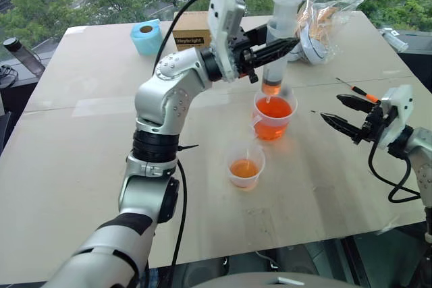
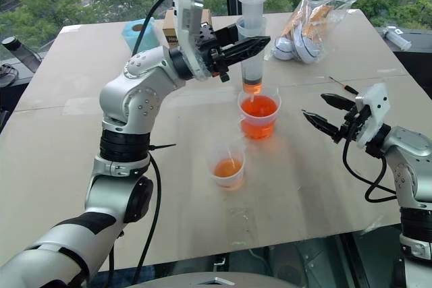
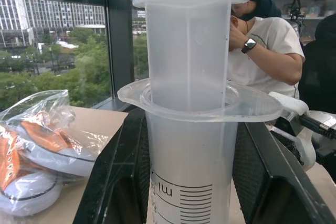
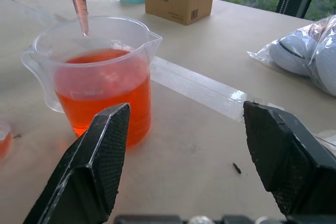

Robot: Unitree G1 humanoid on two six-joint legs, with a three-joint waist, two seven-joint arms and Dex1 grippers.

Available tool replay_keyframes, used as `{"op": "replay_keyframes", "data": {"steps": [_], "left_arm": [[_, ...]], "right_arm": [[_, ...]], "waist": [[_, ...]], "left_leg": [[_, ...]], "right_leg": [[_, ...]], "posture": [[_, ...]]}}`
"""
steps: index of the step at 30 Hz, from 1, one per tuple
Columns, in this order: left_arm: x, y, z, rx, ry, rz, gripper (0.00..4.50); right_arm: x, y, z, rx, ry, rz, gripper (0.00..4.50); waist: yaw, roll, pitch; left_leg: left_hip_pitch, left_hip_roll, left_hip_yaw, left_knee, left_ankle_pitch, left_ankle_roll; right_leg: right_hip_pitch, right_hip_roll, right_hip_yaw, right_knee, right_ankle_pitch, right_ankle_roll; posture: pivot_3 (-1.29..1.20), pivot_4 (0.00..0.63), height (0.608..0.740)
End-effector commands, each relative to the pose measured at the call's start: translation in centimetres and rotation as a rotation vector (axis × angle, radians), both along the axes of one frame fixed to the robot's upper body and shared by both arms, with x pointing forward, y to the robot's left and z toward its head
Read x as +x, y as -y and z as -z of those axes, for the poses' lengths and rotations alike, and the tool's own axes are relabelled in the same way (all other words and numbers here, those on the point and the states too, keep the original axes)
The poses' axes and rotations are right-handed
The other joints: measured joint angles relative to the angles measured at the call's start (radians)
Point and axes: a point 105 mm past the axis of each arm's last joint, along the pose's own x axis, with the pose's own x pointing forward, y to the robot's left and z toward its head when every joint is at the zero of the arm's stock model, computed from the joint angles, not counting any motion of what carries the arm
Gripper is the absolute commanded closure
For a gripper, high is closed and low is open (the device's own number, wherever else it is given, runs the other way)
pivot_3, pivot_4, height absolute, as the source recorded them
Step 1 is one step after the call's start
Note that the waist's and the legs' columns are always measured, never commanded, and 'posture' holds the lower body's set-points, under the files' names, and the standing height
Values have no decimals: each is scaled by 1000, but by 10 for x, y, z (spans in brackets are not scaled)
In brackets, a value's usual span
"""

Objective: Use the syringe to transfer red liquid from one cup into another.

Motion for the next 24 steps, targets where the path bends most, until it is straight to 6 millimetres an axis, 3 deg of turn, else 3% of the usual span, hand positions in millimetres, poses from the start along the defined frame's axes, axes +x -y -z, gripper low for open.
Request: {"op": "replay_keyframes", "data": {"steps": [1,5,10,14,18,24], "left_arm": [[-22,-4,-28,-41,73,61,3009],[-43,-8,-42,-76,54,141,3009],[-67,-15,-44,-55,11,224,3009],[-89,-24,-28,55,-14,275,3009],[-109,-35,-5,127,-57,294,3009],[-110,-41,28,188,-91,241,3009]], "right_arm": [[-9,2,-35,37,73,-61,905],[-13,-7,-61,102,84,-117,905],[-10,-9,-66,106,86,-106,905],[-11,-11,-76,124,95,-129,905],[-15,-18,-106,243,92,-195,905],[-38,-44,-141,261,70,-379,905]], "waist": [[0,0,0],[-2,0,0],[0,0,0],[-2,0,0],[-7,0,0],[0,0,0]], "left_leg": [[0,0,0,0,0,0],[1,0,0,0,0,0],[3,1,-1,-1,0,0],[3,1,0,-1,0,0],[4,1,0,-1,0,0],[5,1,-1,-2,0,0]], "right_leg": [[0,0,0,0,0,0],[1,0,1,0,0,0],[2,-1,3,0,0,0],[3,-1,4,1,0,0],[3,-4,5,-1,0,0],[5,-5,3,-4,0,0]], "posture": [[0,150,740],[0,150,740],[0,150,740],[0,150,740],[0,150,740],[0,150,740]]}}
